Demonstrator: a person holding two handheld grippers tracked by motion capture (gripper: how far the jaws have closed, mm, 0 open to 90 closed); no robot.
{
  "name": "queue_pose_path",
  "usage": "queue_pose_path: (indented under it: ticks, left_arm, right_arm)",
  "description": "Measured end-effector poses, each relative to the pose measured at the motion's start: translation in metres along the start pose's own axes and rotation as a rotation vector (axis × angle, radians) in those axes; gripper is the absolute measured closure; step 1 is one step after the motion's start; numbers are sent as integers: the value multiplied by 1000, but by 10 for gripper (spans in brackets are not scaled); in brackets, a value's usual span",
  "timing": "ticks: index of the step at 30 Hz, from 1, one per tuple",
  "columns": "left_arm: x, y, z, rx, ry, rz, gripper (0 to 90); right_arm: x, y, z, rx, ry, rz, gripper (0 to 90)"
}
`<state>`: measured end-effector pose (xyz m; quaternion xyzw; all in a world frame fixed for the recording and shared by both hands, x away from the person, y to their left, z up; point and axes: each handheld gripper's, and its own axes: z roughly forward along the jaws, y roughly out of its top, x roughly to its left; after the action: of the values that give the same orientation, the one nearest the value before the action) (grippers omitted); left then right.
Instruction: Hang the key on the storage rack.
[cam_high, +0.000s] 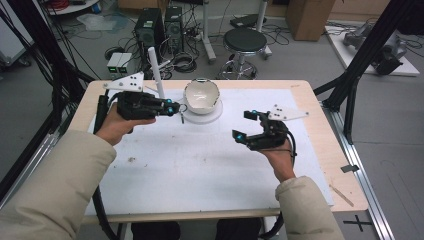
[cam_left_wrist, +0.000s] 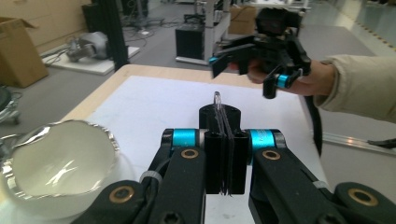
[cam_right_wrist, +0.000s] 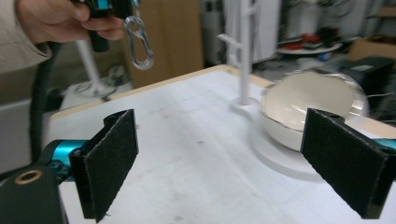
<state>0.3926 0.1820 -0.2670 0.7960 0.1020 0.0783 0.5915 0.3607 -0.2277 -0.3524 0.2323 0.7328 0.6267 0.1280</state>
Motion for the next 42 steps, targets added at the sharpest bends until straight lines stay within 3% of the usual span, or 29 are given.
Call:
queue_pose_path:
  ticks: [7,13,17,27,34,42]
  left_arm:
    - [27,6,-25,31,96,-25,884]
    - [51,5,-40,59,156,-58,884]
    - [68,-1,-43,61,159,-91,885]
    - [91,-19,-38,114,184,-129,885]
    - [102,-28,-38,132,219,-162,885]
    - [108,-33,-37,140,249,-183,885]
  right_arm:
    - [-2,-31,-42,-89,-204,-31,103]
    - [-2,-60,-67,-121,-292,-28,103]
    - [-4,-77,-80,-135,-335,-5,103]
    - [-6,-112,-96,-162,-404,43,103]
    - [-6,-117,-95,-153,-418,10,104]
    - [-5,-118,-96,-172,-428,13,104]
